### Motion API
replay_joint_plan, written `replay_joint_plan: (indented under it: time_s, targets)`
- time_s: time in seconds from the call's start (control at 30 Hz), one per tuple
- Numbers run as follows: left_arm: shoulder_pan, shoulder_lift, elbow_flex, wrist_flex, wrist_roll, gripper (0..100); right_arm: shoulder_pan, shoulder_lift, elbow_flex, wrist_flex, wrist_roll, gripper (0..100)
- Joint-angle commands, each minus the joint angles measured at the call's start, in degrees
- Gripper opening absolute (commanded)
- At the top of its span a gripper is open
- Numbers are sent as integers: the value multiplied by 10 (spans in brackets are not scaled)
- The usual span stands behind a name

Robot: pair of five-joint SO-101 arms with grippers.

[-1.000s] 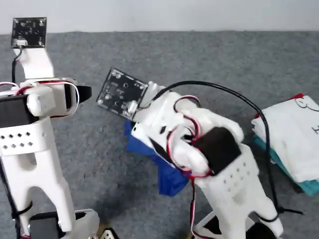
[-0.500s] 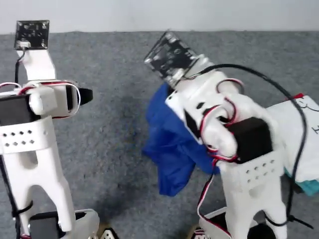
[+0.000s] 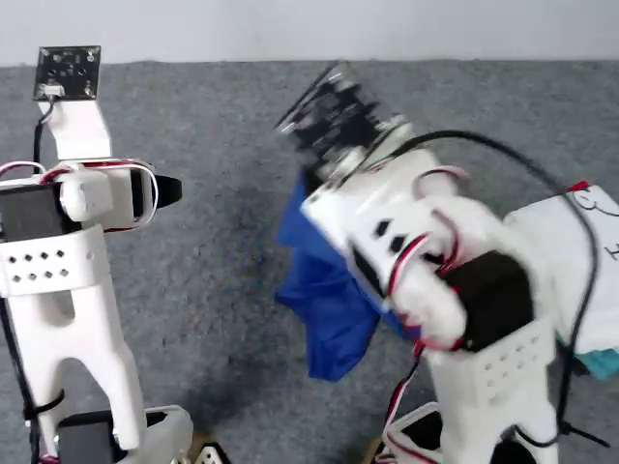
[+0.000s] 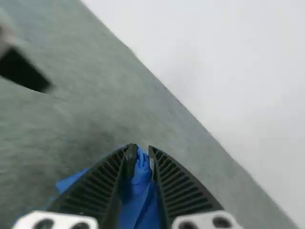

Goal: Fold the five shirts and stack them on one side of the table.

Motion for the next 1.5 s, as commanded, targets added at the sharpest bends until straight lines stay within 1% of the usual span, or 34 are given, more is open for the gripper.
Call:
replay_joint_plan:
  time_s: [0.0, 0.07, 0.13, 0.4, 0.5, 0.63, 0.87, 1.0, 1.03, 1.1, 1.2, 1.23, 1.3, 1.37, 1.47]
  targets:
    - [-3, -18, -2, -6, 6, 282, -53, 9, -66, 4, -6, 9]
    - [-4, -18, -2, -6, 6, 282, -49, 29, -109, 16, -6, 9]
    - [-4, -18, -2, -6, 6, 282, -13, 49, -135, 23, -6, 9]
    - [-4, -18, -2, -6, 6, 282, 222, 129, -140, 16, -7, 9]
    - [-4, -18, -2, -5, 6, 282, 293, 166, -140, 16, -8, 9]
    - [-4, -18, -2, -4, 6, 282, 380, 218, -140, 16, -43, 9]
    - [-4, -18, -2, -4, 6, 282, 512, 291, -140, 15, -47, 9]
    - [-2, -18, -2, -4, 6, 282, 559, 313, -140, 8, -47, 13]
    - [-1, -18, -2, -4, 6, 282, 562, 315, -140, 15, -47, 29]
    - [-1, -18, -2, -4, 6, 282, 561, 311, -143, 51, -47, 112]
    - [-1, -18, -2, -4, 6, 282, 517, 282, -152, 128, -43, 259]
    - [-1, -18, -2, -4, 6, 282, 494, 269, -153, 153, -41, 284]
    - [-1, -18, -2, -4, 6, 282, 429, 236, -153, 196, -21, 292]
    - [-1, -18, -2, -4, 6, 282, 346, 205, -147, 231, -3, 292]
    - [-1, -18, -2, -4, 6, 282, 220, 162, -102, 229, 0, 292]
